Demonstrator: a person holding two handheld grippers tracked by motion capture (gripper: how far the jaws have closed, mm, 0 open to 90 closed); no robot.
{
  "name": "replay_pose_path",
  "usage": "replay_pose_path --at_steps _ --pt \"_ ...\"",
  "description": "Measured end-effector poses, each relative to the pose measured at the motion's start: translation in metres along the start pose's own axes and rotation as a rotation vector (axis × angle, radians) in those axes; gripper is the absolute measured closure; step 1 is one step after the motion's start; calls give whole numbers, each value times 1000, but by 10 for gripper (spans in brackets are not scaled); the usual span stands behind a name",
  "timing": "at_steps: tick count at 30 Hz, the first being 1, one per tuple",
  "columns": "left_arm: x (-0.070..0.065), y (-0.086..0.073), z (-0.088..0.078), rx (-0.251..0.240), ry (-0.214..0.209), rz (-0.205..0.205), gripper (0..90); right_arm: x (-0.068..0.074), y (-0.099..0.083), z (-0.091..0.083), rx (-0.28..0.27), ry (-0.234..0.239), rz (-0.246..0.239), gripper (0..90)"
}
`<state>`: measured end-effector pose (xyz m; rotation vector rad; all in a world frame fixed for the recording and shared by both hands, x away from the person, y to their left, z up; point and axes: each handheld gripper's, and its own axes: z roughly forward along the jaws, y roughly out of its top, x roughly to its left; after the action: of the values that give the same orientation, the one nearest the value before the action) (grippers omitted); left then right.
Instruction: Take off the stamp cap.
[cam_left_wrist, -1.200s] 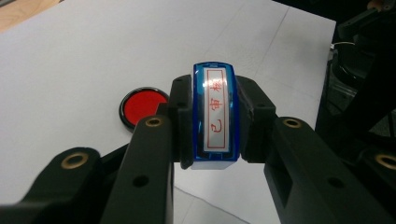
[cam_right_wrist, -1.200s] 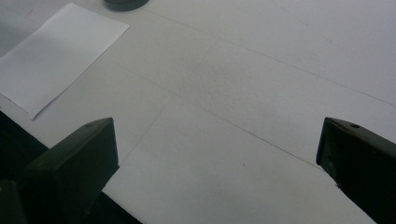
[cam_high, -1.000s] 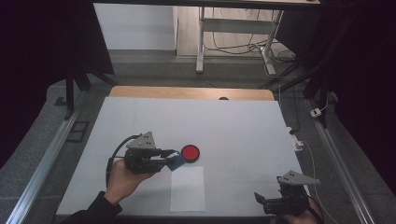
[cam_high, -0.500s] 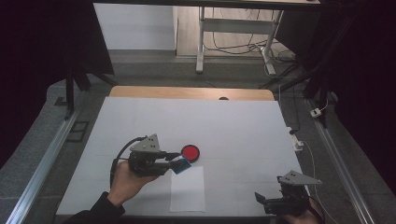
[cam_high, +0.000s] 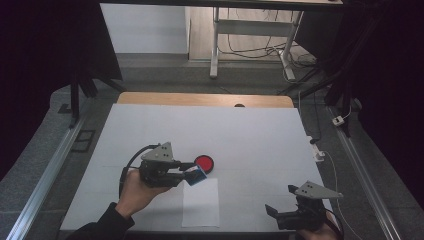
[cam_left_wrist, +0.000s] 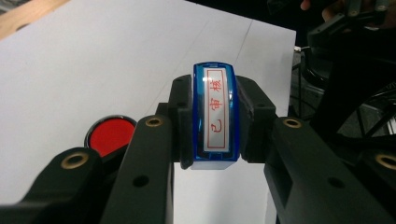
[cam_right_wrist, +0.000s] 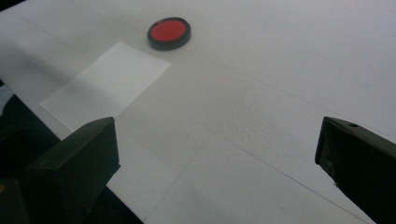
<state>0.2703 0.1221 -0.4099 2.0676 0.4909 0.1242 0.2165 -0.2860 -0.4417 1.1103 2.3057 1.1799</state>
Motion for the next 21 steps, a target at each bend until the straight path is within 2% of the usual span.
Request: replay_pose_path --at_steps 1,7,12,14,19,21 --pt "0 1 1 2 -6 0 704 2 3 0 -10 24 0 0" --pt "-1 0 5 10 -7 10 704 6 11 2 -18 58 -16 0" --pt "0 0 5 13 -10 12 704 10 17 8 -30 113 -17 0" --pt "0 0 5 12 -12 13 704 12 19 11 -50 135 -11 0" --pt "0 0 5 12 -18 14 704 17 25 17 -50 163 -47 0" --pt "0 0 5 10 -19 14 704 20 29 23 -54 188 -60 0"
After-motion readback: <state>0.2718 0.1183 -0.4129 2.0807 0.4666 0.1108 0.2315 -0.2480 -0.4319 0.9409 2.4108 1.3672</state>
